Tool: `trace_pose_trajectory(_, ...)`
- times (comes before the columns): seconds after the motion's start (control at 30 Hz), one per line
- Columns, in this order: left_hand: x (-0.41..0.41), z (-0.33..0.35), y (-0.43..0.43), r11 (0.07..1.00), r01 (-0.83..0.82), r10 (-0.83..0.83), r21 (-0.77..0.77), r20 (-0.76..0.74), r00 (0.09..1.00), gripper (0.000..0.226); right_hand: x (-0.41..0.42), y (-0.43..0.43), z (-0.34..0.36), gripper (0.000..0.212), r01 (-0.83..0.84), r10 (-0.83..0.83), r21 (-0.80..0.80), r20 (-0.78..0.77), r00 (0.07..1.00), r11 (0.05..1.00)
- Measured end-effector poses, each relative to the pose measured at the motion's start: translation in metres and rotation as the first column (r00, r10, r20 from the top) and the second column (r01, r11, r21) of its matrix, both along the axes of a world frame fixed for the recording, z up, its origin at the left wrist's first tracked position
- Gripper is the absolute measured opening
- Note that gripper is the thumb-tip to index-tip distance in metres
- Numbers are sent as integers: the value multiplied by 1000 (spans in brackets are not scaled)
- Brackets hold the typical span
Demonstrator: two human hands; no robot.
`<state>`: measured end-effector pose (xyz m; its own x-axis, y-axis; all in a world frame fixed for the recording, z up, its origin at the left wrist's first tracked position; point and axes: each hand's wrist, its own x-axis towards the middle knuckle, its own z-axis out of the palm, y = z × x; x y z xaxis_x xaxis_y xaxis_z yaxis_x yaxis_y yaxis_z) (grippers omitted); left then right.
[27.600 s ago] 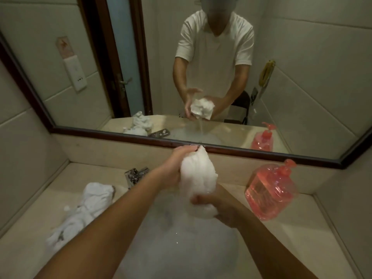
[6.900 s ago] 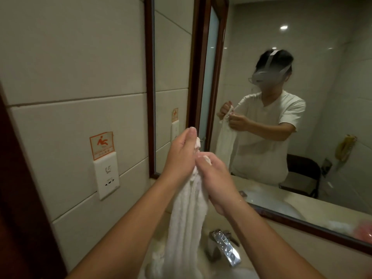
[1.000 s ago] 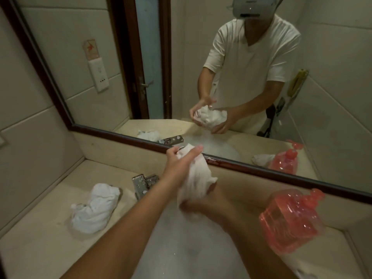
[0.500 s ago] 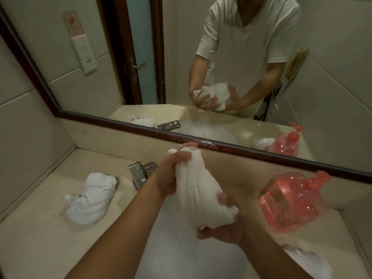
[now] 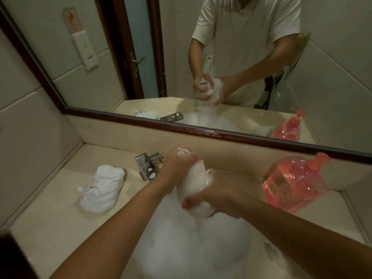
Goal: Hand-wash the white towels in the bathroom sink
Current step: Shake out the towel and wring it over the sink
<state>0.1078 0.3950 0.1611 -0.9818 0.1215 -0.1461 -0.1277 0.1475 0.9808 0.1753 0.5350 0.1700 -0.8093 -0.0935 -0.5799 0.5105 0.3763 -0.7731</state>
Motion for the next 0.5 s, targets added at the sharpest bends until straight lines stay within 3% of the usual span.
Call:
trace_pose_trajectory(0.17, 11, -27, 7, 976, -162, 140, -149, -149, 979, 19, 0, -16, -24, 107, 49, -23, 156, -167, 986, 987)
trace_pose_trajectory(0.27, 13, -36, 10, 953, -241, 213, -184, -159, 964, 18, 2, -21, -32, 103, 48, -27, 142, -141, 990, 989)
trace_pose_trajectory(0.4, 25, -29, 17, 948, -297, 273, -109, -192, 943, 14, 15, -13, -29, 63, 91, -102, -85, -148, 984, 992)
trace_pose_trajectory(0.5, 31, -21, 27, 983, -168, 156, -73, -147, 977, 24, 29, -2, -26, 65, 83, -124, -222, -177, 976, 971)
